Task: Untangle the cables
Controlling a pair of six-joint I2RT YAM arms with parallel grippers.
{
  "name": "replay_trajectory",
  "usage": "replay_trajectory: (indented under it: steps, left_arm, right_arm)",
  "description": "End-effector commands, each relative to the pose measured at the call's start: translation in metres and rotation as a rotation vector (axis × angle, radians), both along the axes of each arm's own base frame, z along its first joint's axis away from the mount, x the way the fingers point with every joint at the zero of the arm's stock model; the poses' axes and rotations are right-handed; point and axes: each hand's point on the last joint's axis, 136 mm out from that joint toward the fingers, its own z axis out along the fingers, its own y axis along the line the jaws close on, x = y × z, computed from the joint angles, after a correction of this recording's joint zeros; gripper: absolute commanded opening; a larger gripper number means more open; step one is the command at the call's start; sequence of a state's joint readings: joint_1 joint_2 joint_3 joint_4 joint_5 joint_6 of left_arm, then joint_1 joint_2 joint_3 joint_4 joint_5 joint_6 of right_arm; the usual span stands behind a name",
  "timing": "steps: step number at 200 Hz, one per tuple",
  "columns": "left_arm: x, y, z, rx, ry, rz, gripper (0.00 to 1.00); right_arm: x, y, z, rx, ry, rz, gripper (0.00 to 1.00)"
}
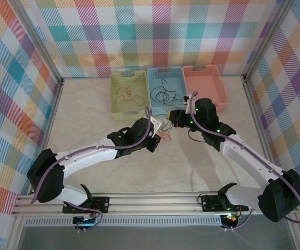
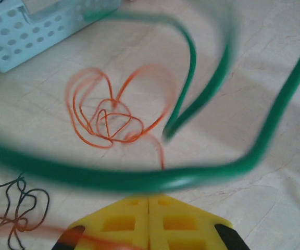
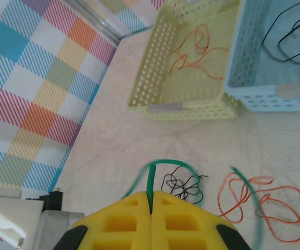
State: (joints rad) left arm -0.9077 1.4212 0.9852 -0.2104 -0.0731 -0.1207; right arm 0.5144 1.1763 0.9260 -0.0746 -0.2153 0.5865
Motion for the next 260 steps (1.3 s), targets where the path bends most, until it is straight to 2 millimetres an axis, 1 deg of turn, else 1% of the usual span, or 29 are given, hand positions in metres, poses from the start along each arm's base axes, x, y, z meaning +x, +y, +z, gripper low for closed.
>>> replay_trajectory:
  steps: [1,15,18,24,55,87,111,127,141,155,164,175,188,203,233,260]
  left_arm:
    - [-0.007,0.018,0.008,0.01,-0.005,0.048,0.0]
    - [-0.009,0.027,0.012,0.003,-0.02,0.077,0.0]
    - [-0.012,0.032,0.007,0.024,-0.005,0.078,0.0]
    - [-0.014,0.036,0.007,0.024,-0.007,0.087,0.0]
    - [-0.017,0.054,0.005,0.032,-0.014,0.133,0.0]
    - [-0.016,0.072,0.007,0.036,-0.017,0.197,0.0]
    - [-0.013,0.084,0.009,0.029,-0.016,0.244,0.0]
    - [-0.011,0.091,0.007,0.025,-0.007,0.27,0.0]
    - [-0.011,0.097,0.004,0.021,0.007,0.291,0.0]
    - [-0.011,0.1,0.003,0.015,0.013,0.298,0.0]
    - [-0.011,0.1,0.003,0.005,0.016,0.296,0.0]
    - [-0.011,0.102,0.003,0.002,0.019,0.304,0.0]
    - [-0.009,0.107,0.0,0.013,0.024,0.329,0.0]
    - [-0.008,0.108,-0.001,0.001,0.033,0.33,0.0]
    - [-0.011,0.097,-0.004,-0.041,0.054,0.286,0.0]
    - [-0.011,0.09,-0.002,-0.055,0.061,0.261,0.0]
  right_arm:
    - [0.009,-0.024,0.029,0.018,-0.082,-0.069,0.0]
    - [0.009,-0.035,0.035,0.037,-0.095,-0.072,0.0]
    - [0.009,-0.036,0.036,0.038,-0.097,-0.07,0.0]
    - [0.009,-0.039,0.038,0.04,-0.105,-0.068,0.0]
    - [0.011,-0.063,0.035,0.011,-0.104,-0.095,0.0]
    - [0.014,-0.09,0.022,-0.046,-0.091,-0.154,0.0]
    - [0.019,-0.113,0.004,-0.085,-0.052,-0.231,0.0]
    - [0.024,-0.132,-0.007,-0.105,-0.019,-0.307,0.0]
    - [0.027,-0.146,-0.012,-0.111,-0.002,-0.363,0.0]
    - [0.029,-0.155,-0.014,-0.101,0.006,-0.395,0.0]
    - [0.029,-0.156,-0.014,-0.089,0.005,-0.395,0.0]
    - [0.029,-0.152,-0.013,-0.078,0.0,-0.371,0.0]
    - [0.029,-0.156,-0.013,-0.091,0.001,-0.392,0.0]
    - [0.031,-0.16,-0.012,-0.09,-0.002,-0.406,0.0]
    - [0.035,-0.142,0.001,-0.02,-0.033,-0.313,0.0]
    - [0.05,-0.137,0.009,0.014,-0.038,-0.3,0.0]
